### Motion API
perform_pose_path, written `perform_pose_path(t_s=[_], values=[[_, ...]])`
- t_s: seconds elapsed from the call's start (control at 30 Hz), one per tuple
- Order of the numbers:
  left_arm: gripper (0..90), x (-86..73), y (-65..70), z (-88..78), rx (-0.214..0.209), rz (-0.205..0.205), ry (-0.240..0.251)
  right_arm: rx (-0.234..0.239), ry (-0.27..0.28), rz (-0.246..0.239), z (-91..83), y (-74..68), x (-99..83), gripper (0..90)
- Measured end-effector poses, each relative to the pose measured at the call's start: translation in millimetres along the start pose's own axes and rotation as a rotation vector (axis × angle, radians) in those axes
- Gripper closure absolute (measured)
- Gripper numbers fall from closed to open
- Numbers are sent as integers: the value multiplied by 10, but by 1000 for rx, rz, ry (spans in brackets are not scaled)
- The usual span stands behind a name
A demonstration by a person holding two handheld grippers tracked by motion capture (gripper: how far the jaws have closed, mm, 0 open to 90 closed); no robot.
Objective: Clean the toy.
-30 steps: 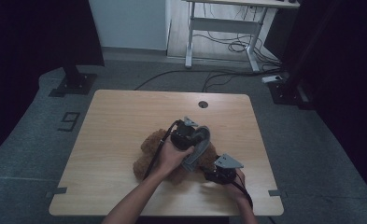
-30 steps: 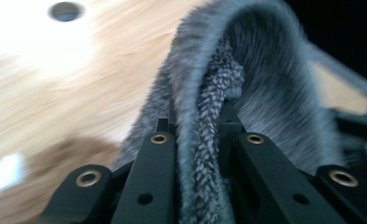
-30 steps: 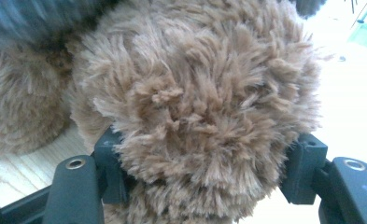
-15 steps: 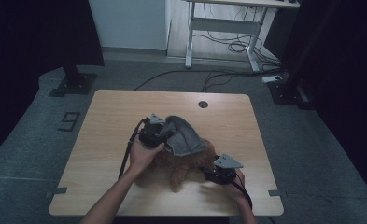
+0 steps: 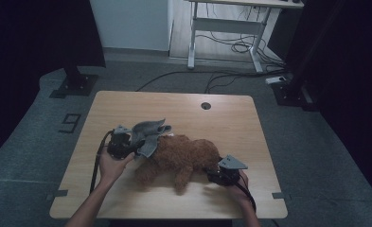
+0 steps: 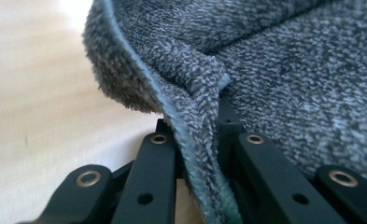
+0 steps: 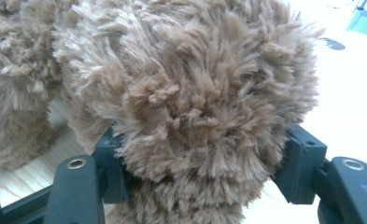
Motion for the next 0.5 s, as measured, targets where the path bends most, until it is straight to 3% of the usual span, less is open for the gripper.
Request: perform_pose_path(t_s=[0.1,0.23,0.27,0.37,0.43,0.47,0.5], values=[[814,-99,-25,20,-9,-12,-10,0,0,1,1,1,0,336],[813,-165,5,62,-11,8,-26,-1,-2,5,0,1,-1,336],[813,-152,27,71,-2,24,-29,-1,-1,7,1,2,-1,336],[812,-102,28,52,-4,19,-19,-1,-4,11,-2,10,-4,336],[812,-16,31,1,-9,9,9,0,-3,11,-2,11,-4,335],[809,99,70,-76,-21,8,54,1,-4,10,-2,12,-4,336],[809,99,70,-76,-21,8,54,1,-4,10,-2,12,-4,336]])
Point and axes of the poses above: each handheld gripper's, and its own axes: z roughly forward along the jaws, x roughly out of its top, y roughly to its right, the point moved 5 cm from there along z, roughly forward along the jaws, and after that the axes turned 9 degrees about y, right-handed, at the moved point
